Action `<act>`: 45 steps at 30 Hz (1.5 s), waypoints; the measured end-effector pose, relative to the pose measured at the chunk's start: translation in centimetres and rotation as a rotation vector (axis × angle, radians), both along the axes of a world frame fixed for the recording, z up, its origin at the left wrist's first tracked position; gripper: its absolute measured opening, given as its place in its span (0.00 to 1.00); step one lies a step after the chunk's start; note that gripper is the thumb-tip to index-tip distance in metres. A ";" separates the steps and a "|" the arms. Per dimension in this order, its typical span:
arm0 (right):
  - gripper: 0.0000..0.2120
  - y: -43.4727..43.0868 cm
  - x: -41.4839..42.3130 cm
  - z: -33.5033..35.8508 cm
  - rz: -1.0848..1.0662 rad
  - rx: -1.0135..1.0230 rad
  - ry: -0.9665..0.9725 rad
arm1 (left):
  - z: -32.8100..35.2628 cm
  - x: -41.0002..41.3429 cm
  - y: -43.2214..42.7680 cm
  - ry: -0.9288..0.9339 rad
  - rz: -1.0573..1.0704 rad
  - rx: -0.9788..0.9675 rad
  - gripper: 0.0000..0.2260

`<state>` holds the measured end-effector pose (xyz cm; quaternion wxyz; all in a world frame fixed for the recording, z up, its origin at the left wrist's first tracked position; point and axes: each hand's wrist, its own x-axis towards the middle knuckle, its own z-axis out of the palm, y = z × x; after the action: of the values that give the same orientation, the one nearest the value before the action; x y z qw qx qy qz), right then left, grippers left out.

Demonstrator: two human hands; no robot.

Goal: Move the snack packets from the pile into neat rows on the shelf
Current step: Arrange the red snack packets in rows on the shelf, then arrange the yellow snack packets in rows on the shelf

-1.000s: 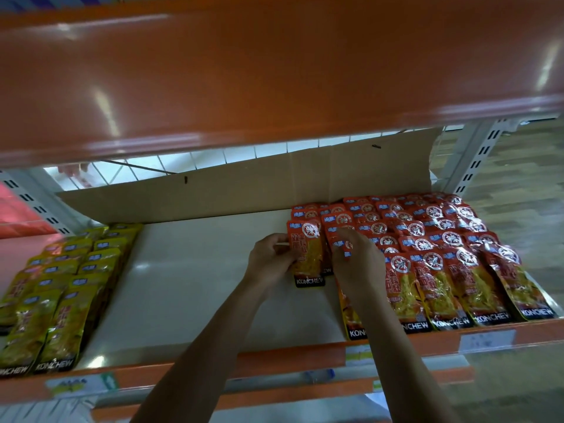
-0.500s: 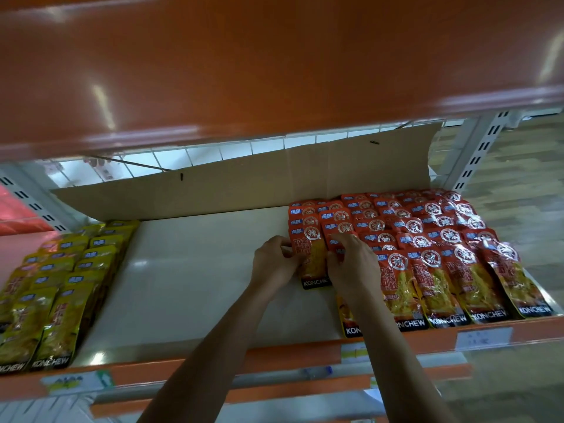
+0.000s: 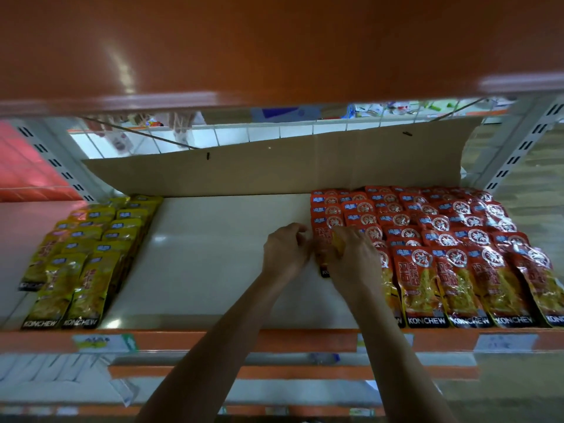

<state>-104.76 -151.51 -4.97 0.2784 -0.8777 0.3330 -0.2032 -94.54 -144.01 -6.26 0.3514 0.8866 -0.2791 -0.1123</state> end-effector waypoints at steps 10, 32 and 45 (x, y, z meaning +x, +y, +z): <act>0.20 11.5 6.0 -0.1 0.188 -0.004 0.006 | 0.3 3.4 13.0 -0.345 0.047 -0.061 0.13; 0.18 48.0 20.5 -0.7 0.671 -0.049 -0.039 | 0.3 13.0 51.9 -0.512 0.490 0.064 0.13; 0.20 60.9 36.6 -0.8 0.807 0.041 0.008 | -0.1 27.2 65.4 -0.397 0.667 0.223 0.19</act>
<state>-68.13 -90.63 -5.78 0.3519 -0.9330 -0.0334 -0.0674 -67.36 -78.56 -6.38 0.2092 0.9657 -0.0244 0.1519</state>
